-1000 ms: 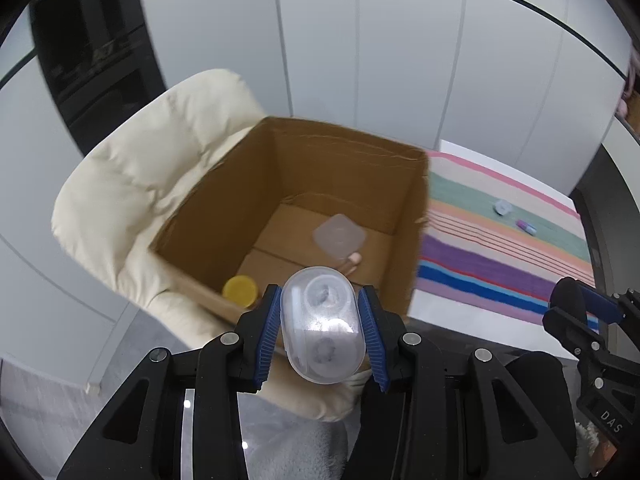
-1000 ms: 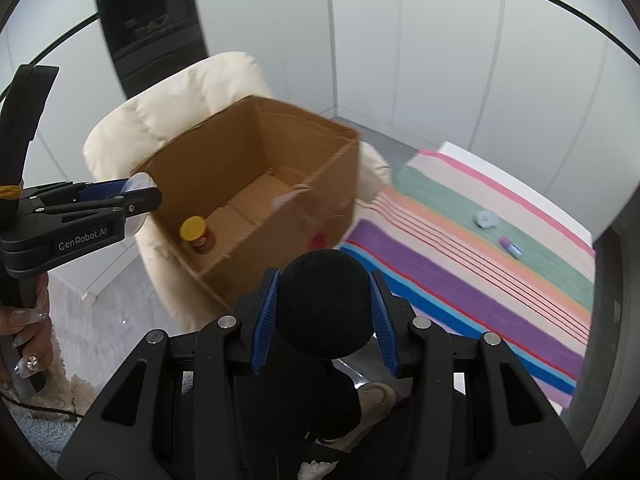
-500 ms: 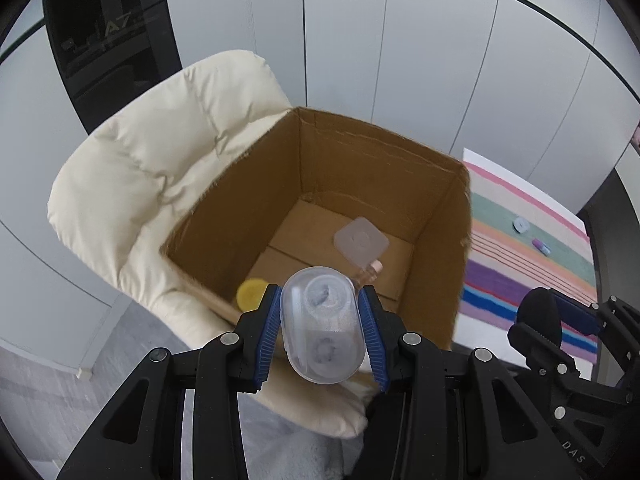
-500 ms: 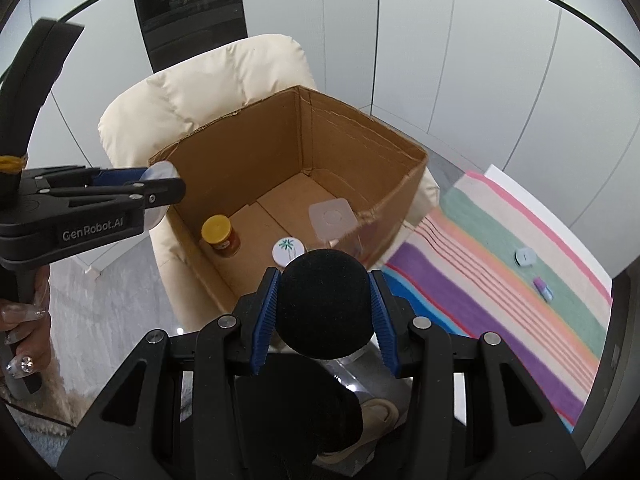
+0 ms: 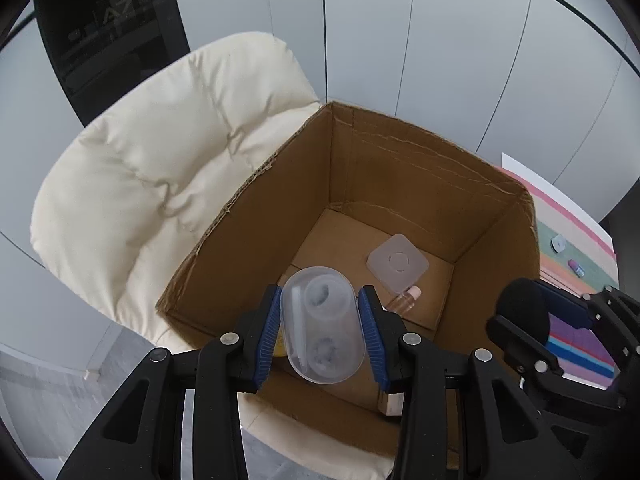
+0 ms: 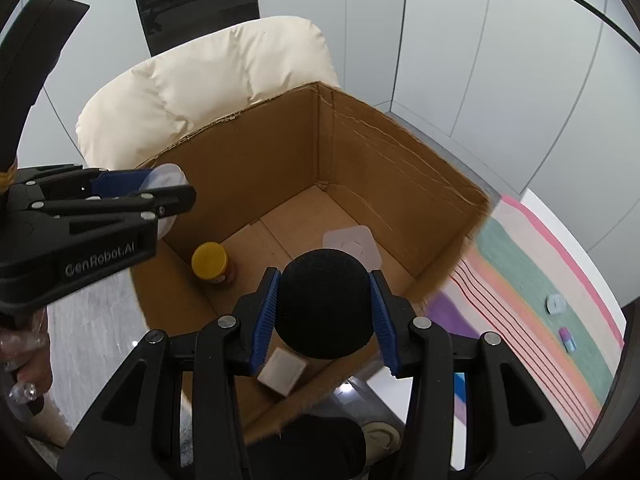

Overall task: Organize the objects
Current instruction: 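Open both tools to drop the lens case and black compact into the box, then withdraw both tools from the box back toward the cloth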

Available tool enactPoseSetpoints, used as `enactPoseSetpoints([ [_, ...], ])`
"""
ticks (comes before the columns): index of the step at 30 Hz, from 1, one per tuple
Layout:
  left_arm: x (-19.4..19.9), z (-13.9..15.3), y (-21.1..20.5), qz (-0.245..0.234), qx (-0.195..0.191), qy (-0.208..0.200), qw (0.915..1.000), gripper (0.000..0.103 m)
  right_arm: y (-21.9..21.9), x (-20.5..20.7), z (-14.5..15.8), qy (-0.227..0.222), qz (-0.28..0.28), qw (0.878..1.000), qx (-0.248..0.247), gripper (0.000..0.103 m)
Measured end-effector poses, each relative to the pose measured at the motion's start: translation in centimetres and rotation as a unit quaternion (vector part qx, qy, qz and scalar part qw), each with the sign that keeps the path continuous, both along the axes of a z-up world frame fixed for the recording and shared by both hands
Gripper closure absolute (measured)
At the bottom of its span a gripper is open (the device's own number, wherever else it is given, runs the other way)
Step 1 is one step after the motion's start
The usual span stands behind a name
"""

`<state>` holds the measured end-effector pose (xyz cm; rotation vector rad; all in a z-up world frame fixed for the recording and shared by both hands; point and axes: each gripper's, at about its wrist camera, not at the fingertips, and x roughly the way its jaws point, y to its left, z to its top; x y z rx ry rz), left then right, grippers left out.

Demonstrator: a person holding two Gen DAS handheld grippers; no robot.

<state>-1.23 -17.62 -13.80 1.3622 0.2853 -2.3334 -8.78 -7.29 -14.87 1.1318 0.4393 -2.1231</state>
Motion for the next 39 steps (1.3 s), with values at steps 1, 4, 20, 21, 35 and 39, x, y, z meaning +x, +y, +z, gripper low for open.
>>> enactPoseSetpoints([
  [1,-0.2,-0.2,-0.3,0.001,0.001,-0.002,1.0000,0.063,-0.5,-0.4,-0.3,-0.001,0.002,1.000,0.001,0.057],
  [4,-0.9,-1.1,-1.1,0.005,0.003,-0.009,0.9999,0.063,-1.6,-1.3,-0.8,-0.002,0.005,1.000,0.005,0.057],
  [20,-0.3,0.1,-2.2,0.023,0.012,0.036,0.9990,0.004,-2.9,-0.6,-0.8,0.040,0.010,0.999,0.007,0.000],
  [21,-0.3,0.1,-2.2,0.023,0.011,0.035,0.9991,0.004,-2.8,-0.6,-0.9,0.036,0.009,0.999,0.007,0.000],
  [35,-0.6,0.0,-0.7,0.003,-0.001,0.033,0.9994,0.004,0.2,-0.8,-0.4,0.022,-0.026,0.999,0.001,0.000],
  [39,-1.0,0.2,0.6,-0.018,-0.016,0.034,0.9991,0.004,1.7,-0.9,-0.2,0.021,-0.043,0.999,0.001,0.000],
])
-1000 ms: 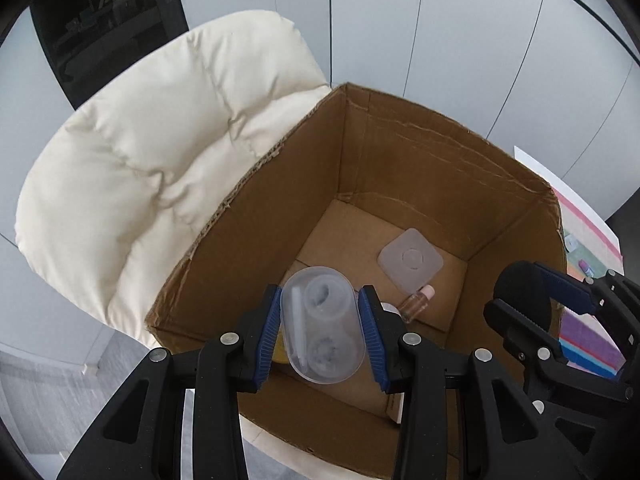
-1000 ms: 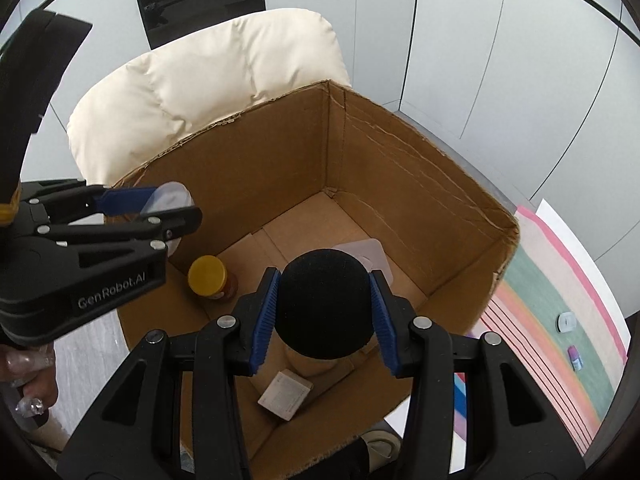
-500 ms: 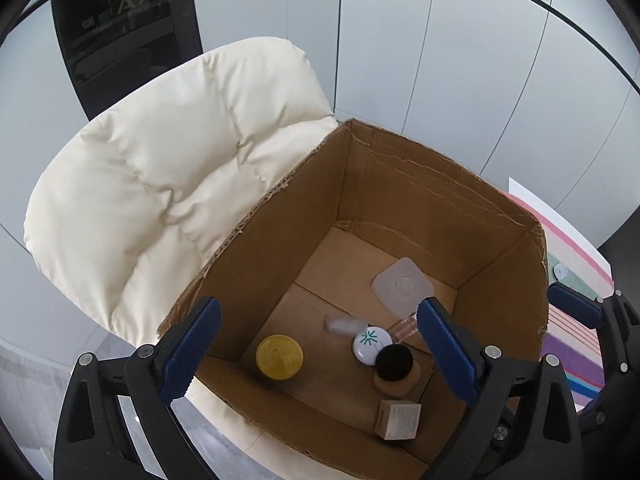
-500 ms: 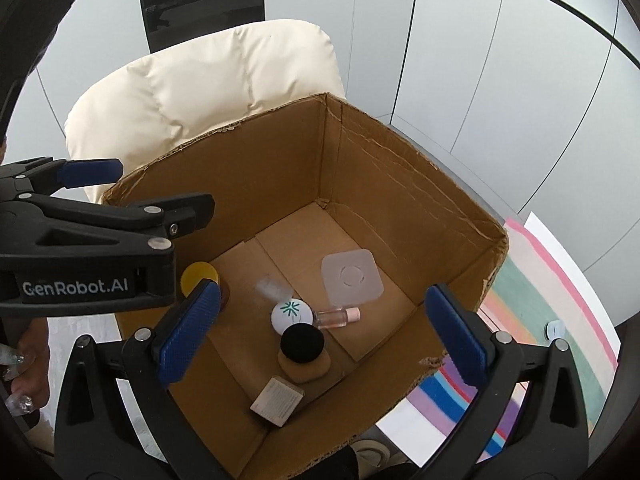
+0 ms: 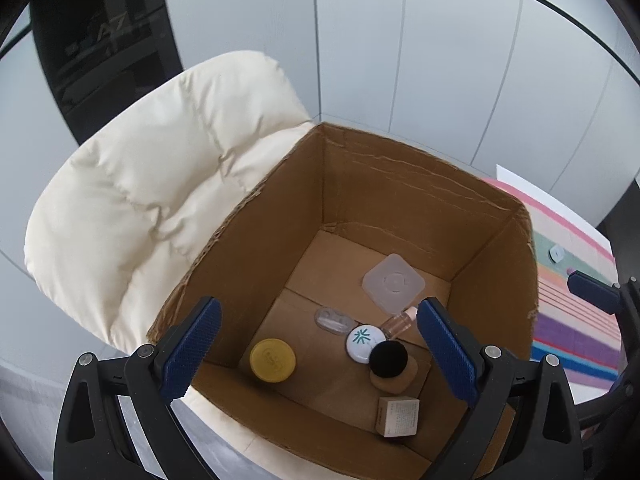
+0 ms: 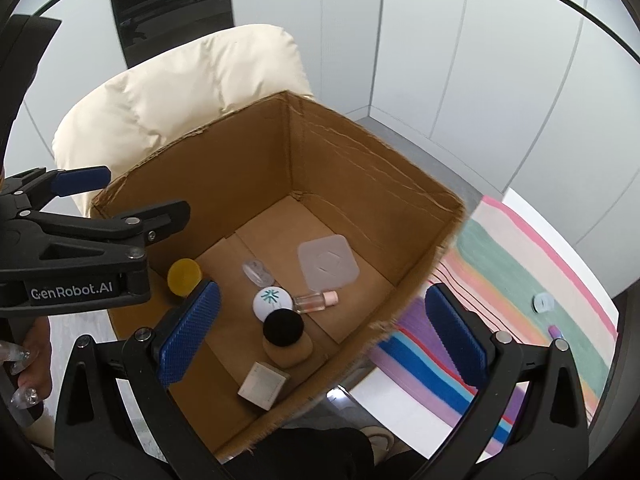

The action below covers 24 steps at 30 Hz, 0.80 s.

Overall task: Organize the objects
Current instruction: 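Withdraw both tools from the box back toward the cloth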

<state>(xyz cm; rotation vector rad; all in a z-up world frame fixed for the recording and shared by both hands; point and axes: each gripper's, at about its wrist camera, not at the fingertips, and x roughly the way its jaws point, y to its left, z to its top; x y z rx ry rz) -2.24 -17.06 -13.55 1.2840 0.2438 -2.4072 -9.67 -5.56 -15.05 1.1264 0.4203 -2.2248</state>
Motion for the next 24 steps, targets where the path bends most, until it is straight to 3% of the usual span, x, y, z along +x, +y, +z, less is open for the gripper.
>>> enactPoseSetpoints([
  [12,-4.0,1.4,7.5,-0.090,0.011,0.020,0.9957,0.004,8.6,-0.8,0.1,-0.009,-0.089,0.996,0.010,0.000],
  [24,-9.3,1.2,20.8,-0.209,0.013,0.008,0.9778,0.004,22.9,-1.2,1.1,-0.005,-0.220,0.975,-0.001,0.000],
])
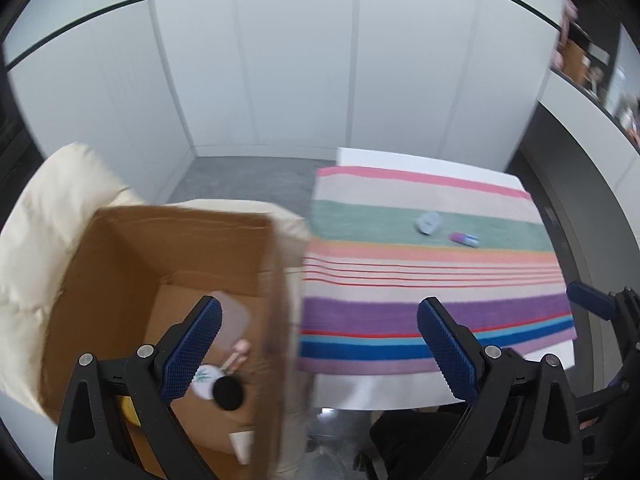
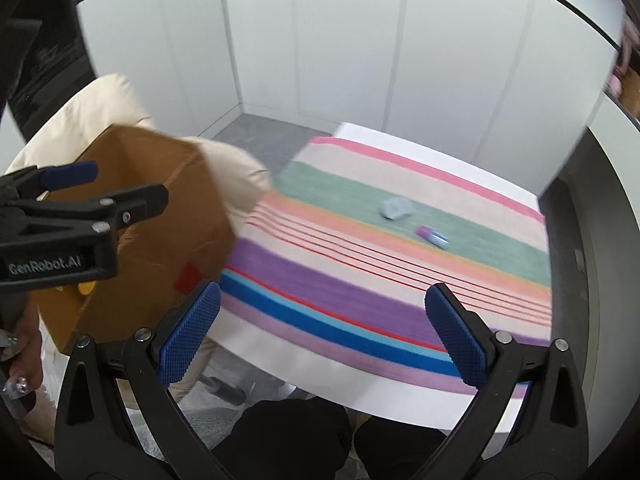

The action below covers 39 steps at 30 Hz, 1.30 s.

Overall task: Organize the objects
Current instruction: 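Withdraw both tools from the box back toward the cloth, then grasp the white oval case with left tool while right tool grasps pink-capped bottle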

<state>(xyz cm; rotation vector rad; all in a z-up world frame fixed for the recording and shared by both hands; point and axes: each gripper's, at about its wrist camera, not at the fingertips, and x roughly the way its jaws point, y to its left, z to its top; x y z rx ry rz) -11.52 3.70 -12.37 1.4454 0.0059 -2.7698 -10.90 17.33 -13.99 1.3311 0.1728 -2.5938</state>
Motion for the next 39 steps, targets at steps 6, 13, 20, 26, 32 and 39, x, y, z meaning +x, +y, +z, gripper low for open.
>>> enactPoseSetpoints([
  [6,-2.1,-1.0,4.8,-0.034,-0.001,-0.016,0.9993,0.004,5.9,0.4,-0.1,-0.001,-0.047,0.999,-0.004,0.000],
  [13,-4.2,-3.0,7.7,-0.042,0.004,-0.043,0.9982,0.004,10.4,-0.6,-0.9,-0.005,-0.086,0.996,-0.032,0.000],
  [20,-7.4,-5.6,9.1,-0.036,-0.015,-0.059,0.9975,0.004,12.3,-4.4,-3.9,-0.019,-0.111,0.993,-0.045,0.000],
  [26,-11.5,-8.9,9.1,-0.013,-0.016,-0.067,0.9975,0.004,12.9,-9.7,-8.2,-0.027,-0.131,0.991,-0.031,0.000],
  [32,-15.3,-13.7,9.4,0.003,-0.016,-0.092,0.9956,0.004,13.4,-15.2,-13.8,-0.052,-0.151,0.987,-0.027,0.000],
  [39,-17.5,-18.1,9.7,0.028,0.012,-0.110,0.9935,0.004,13.4,-19.9,-19.0,-0.073,-0.185,0.979,-0.051,0.004],
])
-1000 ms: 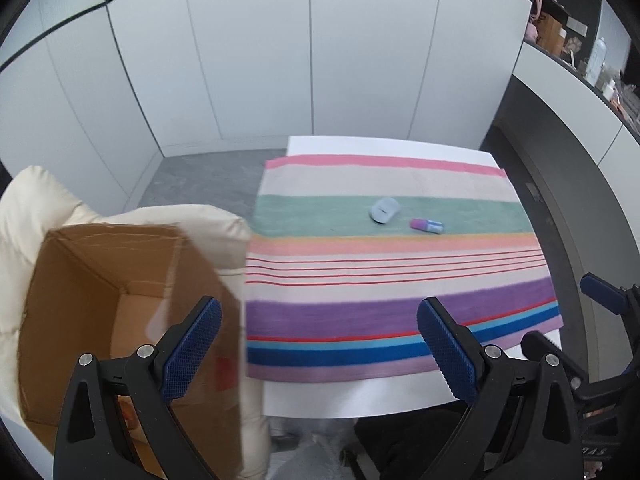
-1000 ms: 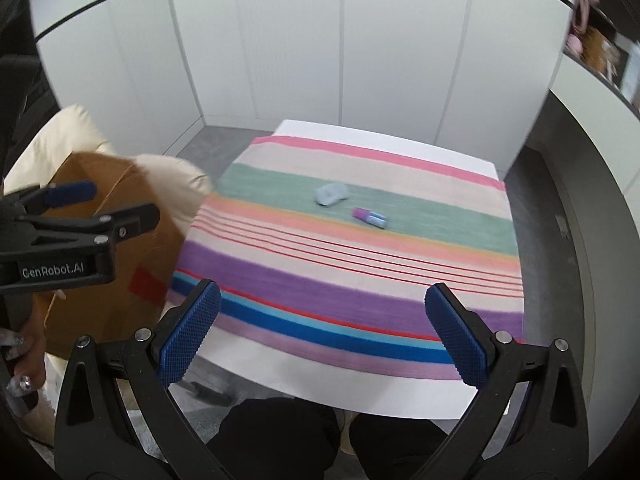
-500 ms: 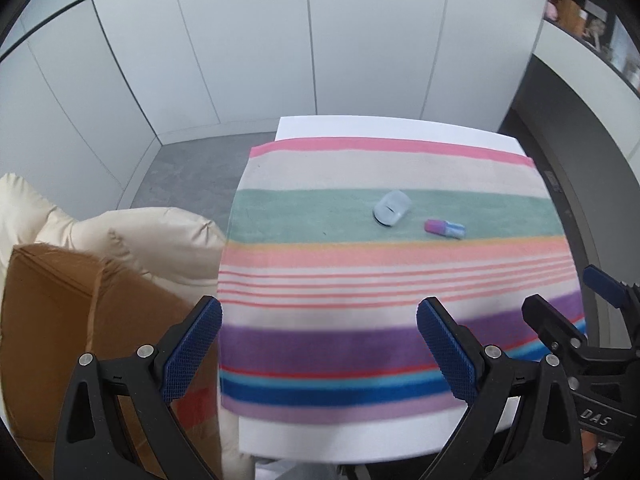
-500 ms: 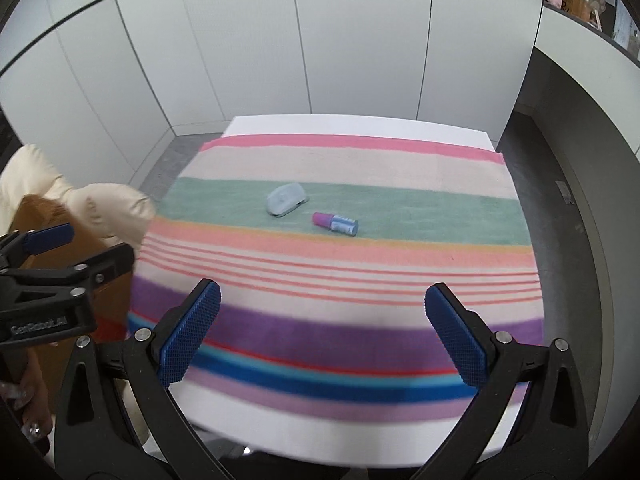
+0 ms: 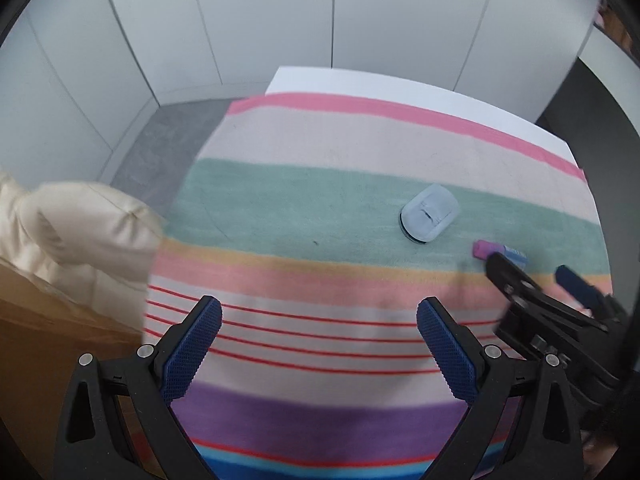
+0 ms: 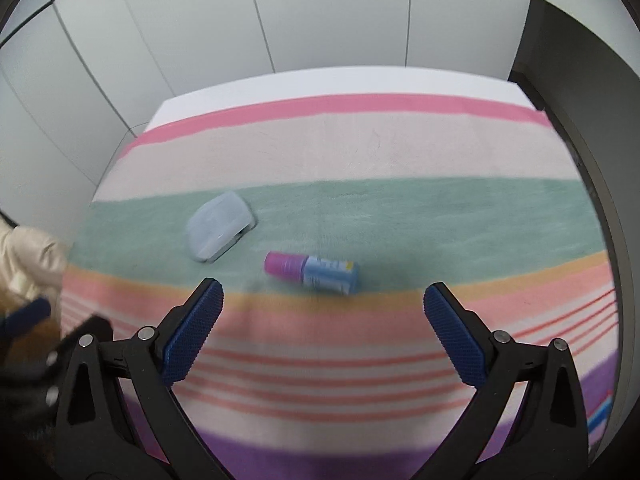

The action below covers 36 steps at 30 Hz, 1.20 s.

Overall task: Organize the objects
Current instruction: 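Grasp the white oval case with left tool while right tool grasps pink-capped bottle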

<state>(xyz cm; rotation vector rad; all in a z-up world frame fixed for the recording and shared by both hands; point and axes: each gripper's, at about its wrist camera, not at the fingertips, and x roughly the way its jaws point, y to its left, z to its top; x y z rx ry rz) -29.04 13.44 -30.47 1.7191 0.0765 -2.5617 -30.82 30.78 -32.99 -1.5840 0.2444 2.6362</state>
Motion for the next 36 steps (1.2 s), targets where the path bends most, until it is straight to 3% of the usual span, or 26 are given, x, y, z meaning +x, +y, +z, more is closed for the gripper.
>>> enactPoseSetpoints([
  [1,-0.2,-0.3,0.0,0.004,0.003,-0.002,1.0000,0.004,-0.1,-0.5,-0.7,-0.003,-0.003,1.000,0.003,0.006],
  [6,-1.1,-1.3,0.7,0.007,0.006,-0.003,1.0000,0.004,-0.6,-1.6,-1.9,0.008,-0.014,1.000,0.022,0.042],
  [7,-1.2,-1.3,0.9,0.007,0.006,-0.002,1.0000,0.004,-0.6,-1.6,-1.9,0.011,-0.015,0.999,0.032,0.043],
  [14,-2.7,-1.7,1.9,0.030,0.048,-0.008,0.9984,0.004,1.9,-1.2,-2.0,0.020,-0.014,0.999,0.033,0.043],
  [20,-4.8,-2.4,5.8,0.037,0.073,-0.021,0.9964,0.004,6.0,-1.2,-1.8,0.016,-0.038,0.999,0.032,0.043],
  [26,-6.8,-4.4,6.9,0.104,0.104,-0.054,0.9876,0.004,6.7,-1.0,-1.7,0.013,-0.027,0.999,0.037,0.044],
  [33,-8.8,-4.9,8.0,0.150,0.055,-0.046,0.9860,0.005,6.7,-0.8,-1.7,0.013,-0.016,0.999,0.036,0.044],
  [34,-9.0,-4.9,8.3,0.153,0.038,-0.047,0.9863,0.008,6.6,-0.8,-1.8,0.013,-0.016,0.999,0.038,0.044],
  [35,-8.9,-4.8,8.8,0.153,0.003,-0.048,0.9870,0.018,6.4,-0.9,-1.8,0.012,-0.015,0.999,0.038,0.044],
  [36,-8.7,-4.6,9.1,0.150,0.003,-0.038,0.9880,0.030,6.4,-0.8,-1.8,0.012,-0.014,0.999,0.037,0.044],
])
